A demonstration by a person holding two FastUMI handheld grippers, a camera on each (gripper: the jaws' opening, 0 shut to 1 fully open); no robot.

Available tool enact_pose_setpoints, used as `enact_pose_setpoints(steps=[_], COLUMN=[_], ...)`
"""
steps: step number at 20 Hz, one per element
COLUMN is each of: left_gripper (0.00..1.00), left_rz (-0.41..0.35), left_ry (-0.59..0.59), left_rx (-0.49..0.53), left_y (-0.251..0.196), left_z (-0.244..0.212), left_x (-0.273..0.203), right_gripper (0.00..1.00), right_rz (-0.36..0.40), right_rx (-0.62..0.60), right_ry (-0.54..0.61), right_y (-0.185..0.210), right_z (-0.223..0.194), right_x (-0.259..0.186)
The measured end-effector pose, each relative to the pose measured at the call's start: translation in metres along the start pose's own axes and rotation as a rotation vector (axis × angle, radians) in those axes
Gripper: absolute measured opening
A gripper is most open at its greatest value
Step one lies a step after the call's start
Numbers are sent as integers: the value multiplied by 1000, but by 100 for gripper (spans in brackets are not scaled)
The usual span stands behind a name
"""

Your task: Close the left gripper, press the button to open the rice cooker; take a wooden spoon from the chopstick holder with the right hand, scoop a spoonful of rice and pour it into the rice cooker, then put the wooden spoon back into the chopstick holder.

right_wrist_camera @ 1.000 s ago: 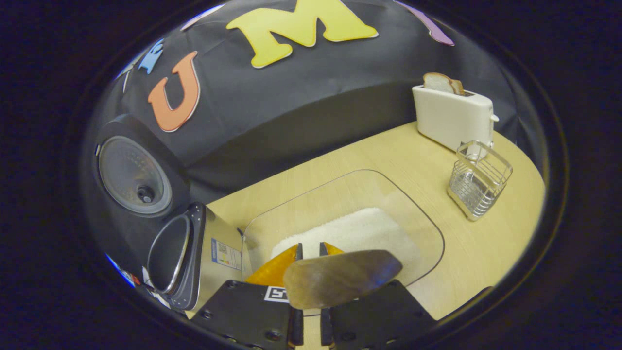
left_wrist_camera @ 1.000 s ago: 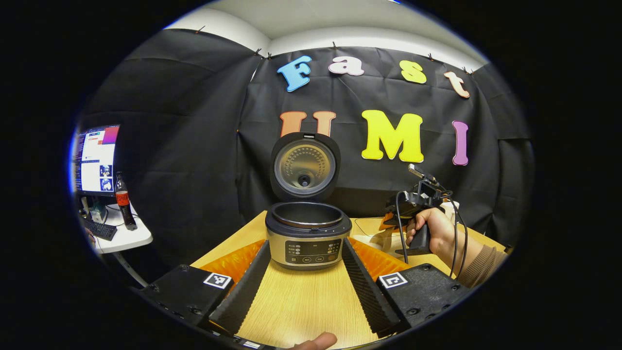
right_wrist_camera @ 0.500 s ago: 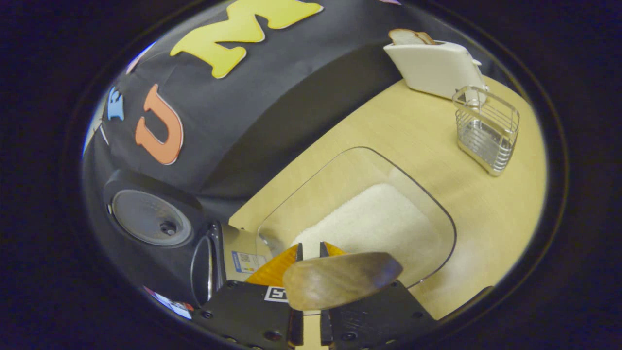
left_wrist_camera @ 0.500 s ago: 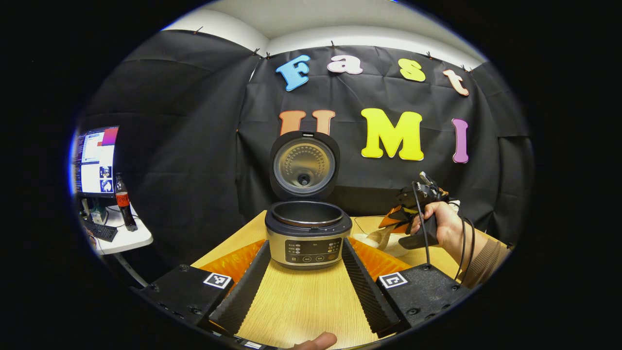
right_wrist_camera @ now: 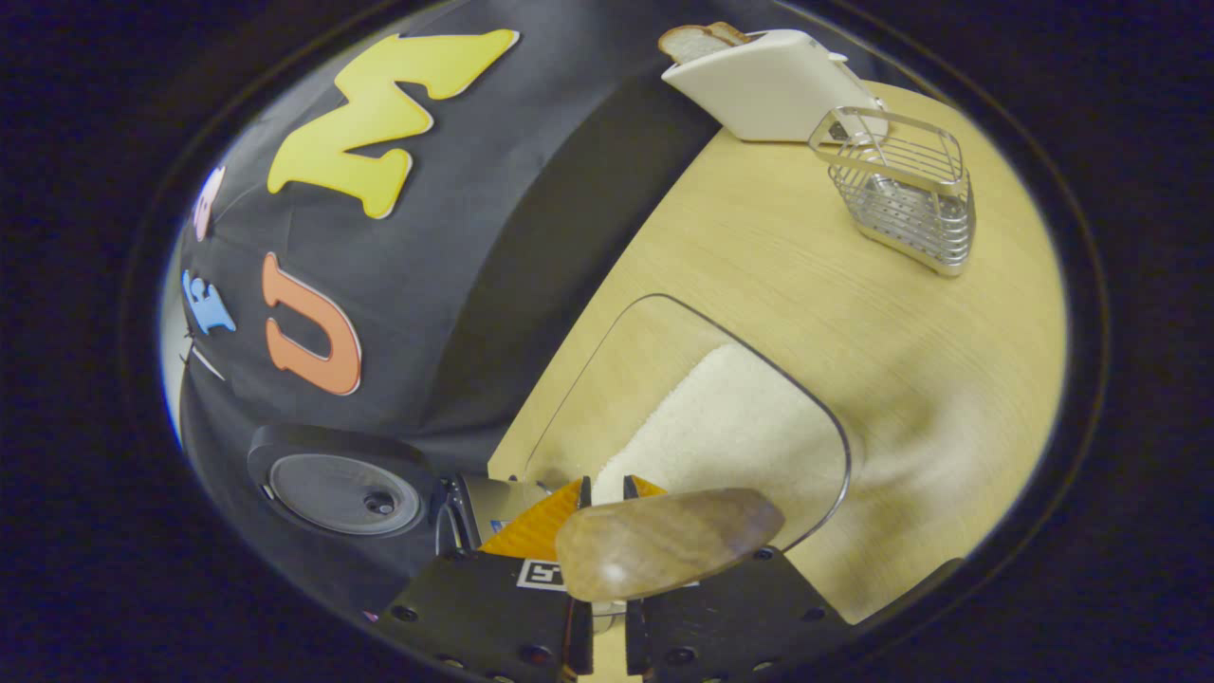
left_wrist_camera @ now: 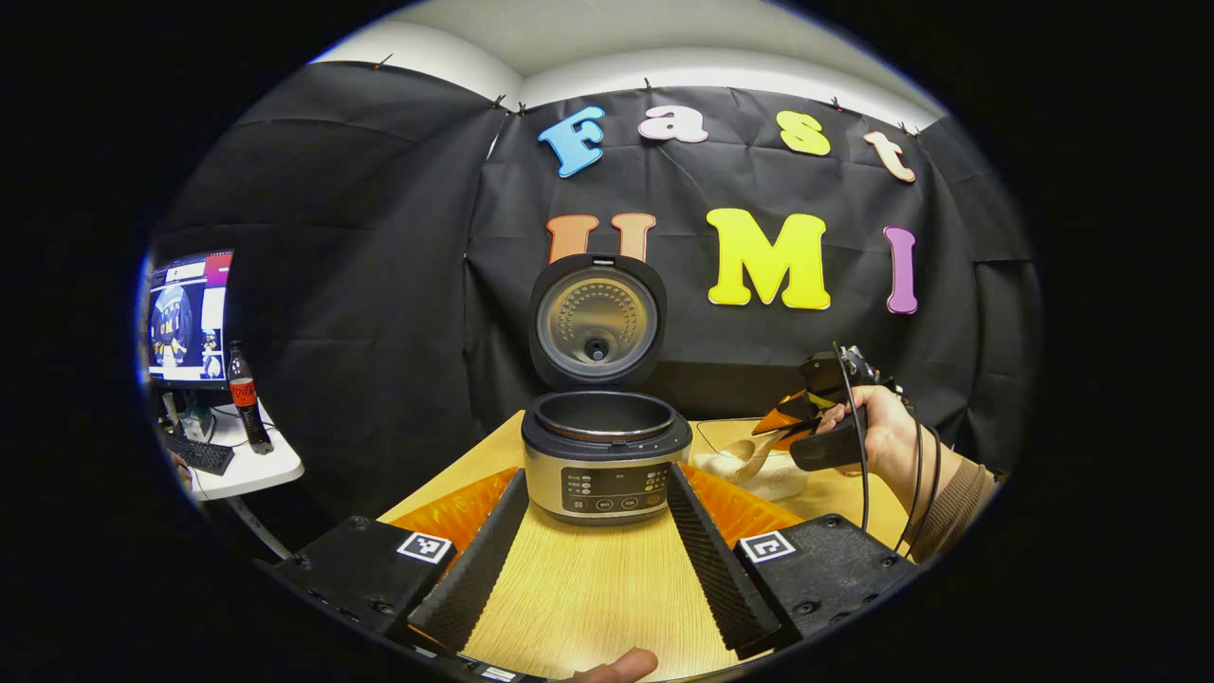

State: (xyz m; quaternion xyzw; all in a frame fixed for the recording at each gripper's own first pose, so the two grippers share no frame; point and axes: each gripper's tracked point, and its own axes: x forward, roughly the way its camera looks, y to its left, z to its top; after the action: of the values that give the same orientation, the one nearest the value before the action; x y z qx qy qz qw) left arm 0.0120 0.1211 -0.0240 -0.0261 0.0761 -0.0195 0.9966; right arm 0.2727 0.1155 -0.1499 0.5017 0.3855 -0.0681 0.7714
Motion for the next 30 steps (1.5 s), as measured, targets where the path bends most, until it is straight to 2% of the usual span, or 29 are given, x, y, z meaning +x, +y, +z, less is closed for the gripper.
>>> enact_pose_setpoints(steps=[3,10,13,17,21,23,26,30], left_gripper=[94,94,94,94,94,94,94,94], left_rz=[0,-2,-4,-7,-12,-13,-7,-10], left_ry=[6,6,6,0,7,6,8,7], left_rx=[3,10,15,8,5,5,7,1], left_y=[0,-3,-4,-3,-5,-4,-1,0], left_z=[-2,-1,-1,0,-1,-1,-1,-1], left_x=[1,0,-1,-1,-1,0,-1,-1], right_gripper=[16,16,15,15,15,15,15,15], right_rz=[12,115,143,231,270,320,315,357], right_rx=[77,296,345,439,457,485,462,449], right_ry=[-27,-25,-27,13,12,27,34,43], right_y=[-4,-8,-9,2,8,18,22,44], right_z=[9,23,26,28,33,34,32,30], right_x=[-9,-24,-28,-30,-32,-37,-38,-48])
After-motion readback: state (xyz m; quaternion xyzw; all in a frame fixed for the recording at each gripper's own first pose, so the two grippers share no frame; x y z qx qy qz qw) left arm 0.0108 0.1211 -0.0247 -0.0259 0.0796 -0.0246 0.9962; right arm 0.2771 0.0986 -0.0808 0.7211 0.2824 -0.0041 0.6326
